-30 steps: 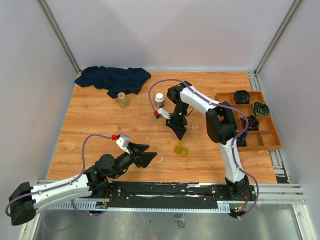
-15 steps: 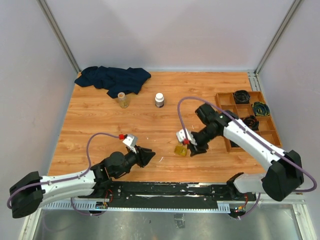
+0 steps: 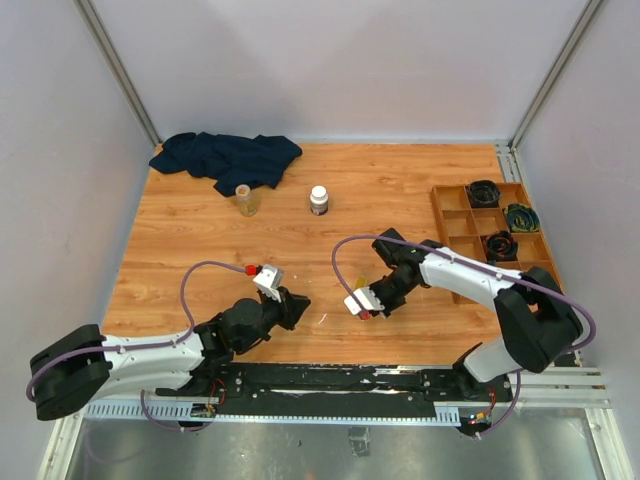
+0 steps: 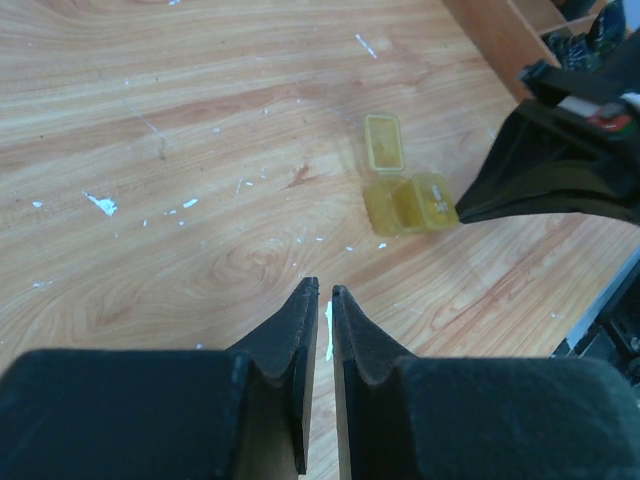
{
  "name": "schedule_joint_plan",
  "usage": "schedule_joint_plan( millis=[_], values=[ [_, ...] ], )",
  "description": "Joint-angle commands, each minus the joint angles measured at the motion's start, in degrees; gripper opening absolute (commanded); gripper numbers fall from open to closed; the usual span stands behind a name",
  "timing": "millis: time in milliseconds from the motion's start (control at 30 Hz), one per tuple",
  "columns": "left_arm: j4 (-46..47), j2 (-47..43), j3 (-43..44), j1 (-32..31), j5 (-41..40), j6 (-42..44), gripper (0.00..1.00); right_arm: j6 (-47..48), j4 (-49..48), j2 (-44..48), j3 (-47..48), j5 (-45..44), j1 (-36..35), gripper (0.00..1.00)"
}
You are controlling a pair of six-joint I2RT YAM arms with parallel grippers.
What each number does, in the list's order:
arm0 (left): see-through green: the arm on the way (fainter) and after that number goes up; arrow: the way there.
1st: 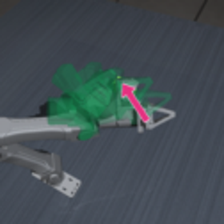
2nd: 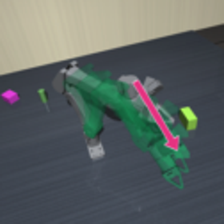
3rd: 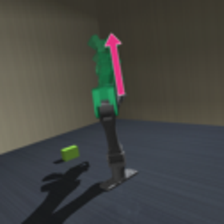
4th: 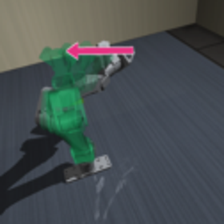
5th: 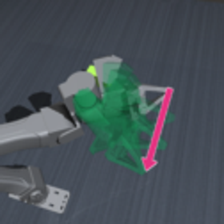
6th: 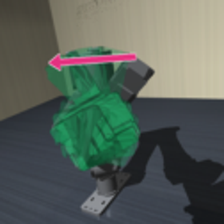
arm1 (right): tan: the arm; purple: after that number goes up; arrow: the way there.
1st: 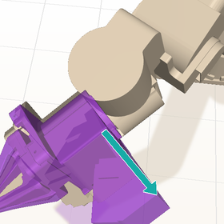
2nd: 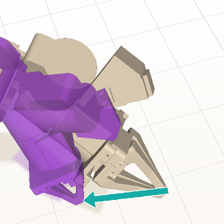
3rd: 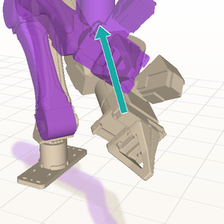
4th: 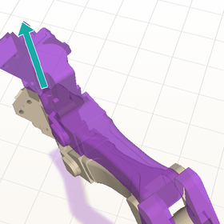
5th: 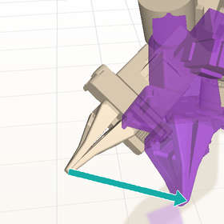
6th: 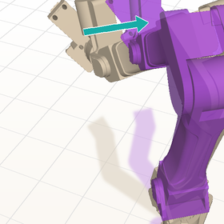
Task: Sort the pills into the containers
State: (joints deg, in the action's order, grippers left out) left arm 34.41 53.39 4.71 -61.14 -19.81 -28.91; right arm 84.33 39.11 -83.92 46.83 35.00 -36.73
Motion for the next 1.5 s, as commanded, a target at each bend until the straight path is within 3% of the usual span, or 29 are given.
schedule_joint_plan(
  millis=[0,467,667,900,1467],
  values=[
    [1.55,-2.54,-0.99,0.41,-1.99,-0.36,0.15,-4.26,-5.63,-2.14,-0.18,-5.69,-1.83,0.01],
    [0.39,-5.51,-2.01,0.41,-2.12,-1.06,0.17,-14.67,-11.99,-1.47,0.59,-8.94,-1.83,0.05],
    [-0.50,-5.65,-1.72,0.41,-1.55,-1.51,0.17,-12.31,-4.97,1.35,2.04,-6.15,-0.40,0.05],
    [1.11,-4.11,-1.61,0.40,-0.10,-2.05,0.18,1.05,9.96,3.30,2.83,4.54,0.19,0.07],
    [-1.24,-4.26,-1.56,0.36,-2.07,-3.28,0.20,-17.40,-14.88,-3.00,-1.38,-10.98,-12.39,0.10]
  ],
)
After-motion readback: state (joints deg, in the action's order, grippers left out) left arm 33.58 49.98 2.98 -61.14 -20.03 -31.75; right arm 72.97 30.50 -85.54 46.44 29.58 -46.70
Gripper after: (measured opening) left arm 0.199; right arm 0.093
